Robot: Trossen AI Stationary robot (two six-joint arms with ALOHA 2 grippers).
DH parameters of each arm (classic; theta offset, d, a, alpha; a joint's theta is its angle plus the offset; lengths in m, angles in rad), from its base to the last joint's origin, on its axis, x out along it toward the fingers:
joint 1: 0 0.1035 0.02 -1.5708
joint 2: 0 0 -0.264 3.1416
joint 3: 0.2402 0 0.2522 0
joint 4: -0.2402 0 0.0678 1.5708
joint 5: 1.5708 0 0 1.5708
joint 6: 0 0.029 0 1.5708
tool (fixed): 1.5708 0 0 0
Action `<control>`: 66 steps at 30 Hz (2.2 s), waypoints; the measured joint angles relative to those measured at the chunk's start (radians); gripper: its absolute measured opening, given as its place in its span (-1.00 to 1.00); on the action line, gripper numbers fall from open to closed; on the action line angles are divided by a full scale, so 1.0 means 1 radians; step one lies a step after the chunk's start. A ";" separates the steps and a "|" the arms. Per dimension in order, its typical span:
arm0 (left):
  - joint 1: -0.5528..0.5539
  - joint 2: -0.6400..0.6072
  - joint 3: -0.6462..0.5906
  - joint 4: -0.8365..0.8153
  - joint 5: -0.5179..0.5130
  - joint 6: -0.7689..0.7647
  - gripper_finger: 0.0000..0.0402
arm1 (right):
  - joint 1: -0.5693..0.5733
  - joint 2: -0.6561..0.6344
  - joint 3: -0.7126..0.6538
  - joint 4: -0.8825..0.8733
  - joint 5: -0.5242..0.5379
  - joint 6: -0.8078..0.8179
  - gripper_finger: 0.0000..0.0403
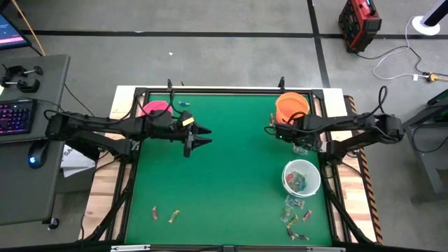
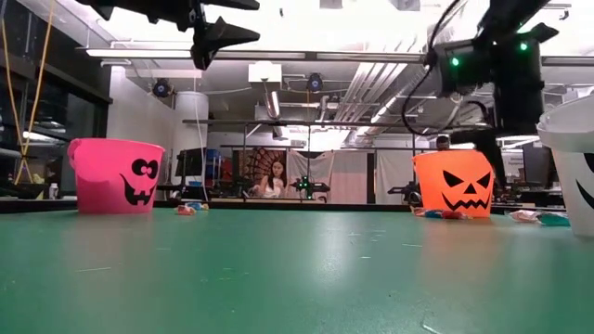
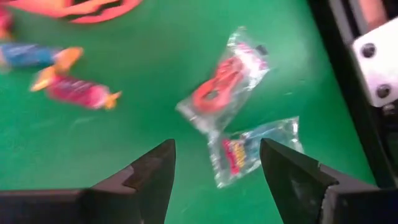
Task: Sort candy by brand, put in halloween buckets
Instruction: Put the orange gummy into the white bucket
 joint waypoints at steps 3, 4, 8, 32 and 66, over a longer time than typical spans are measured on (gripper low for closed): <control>0.000 0.000 0.000 -0.013 -0.001 -0.001 -0.02 | 0.000 0.000 -0.034 0.006 0.016 0.036 0.12; 0.000 0.000 0.000 -0.016 -0.007 -0.003 -0.02 | 0.000 0.000 -0.040 0.009 0.023 0.048 0.12; 0.000 0.000 0.000 -0.041 -0.030 -0.008 -0.02 | 0.000 0.000 -0.060 0.041 0.064 0.059 0.12; 0.000 0.000 0.000 -0.072 -0.070 -0.009 -0.02 | -0.008 0.161 -0.122 0.248 0.120 0.079 -0.31; 0.000 0.000 0.000 -0.097 -0.188 -0.304 -0.02 | 0.998 0.098 0.622 -0.429 -0.089 -0.270 -0.99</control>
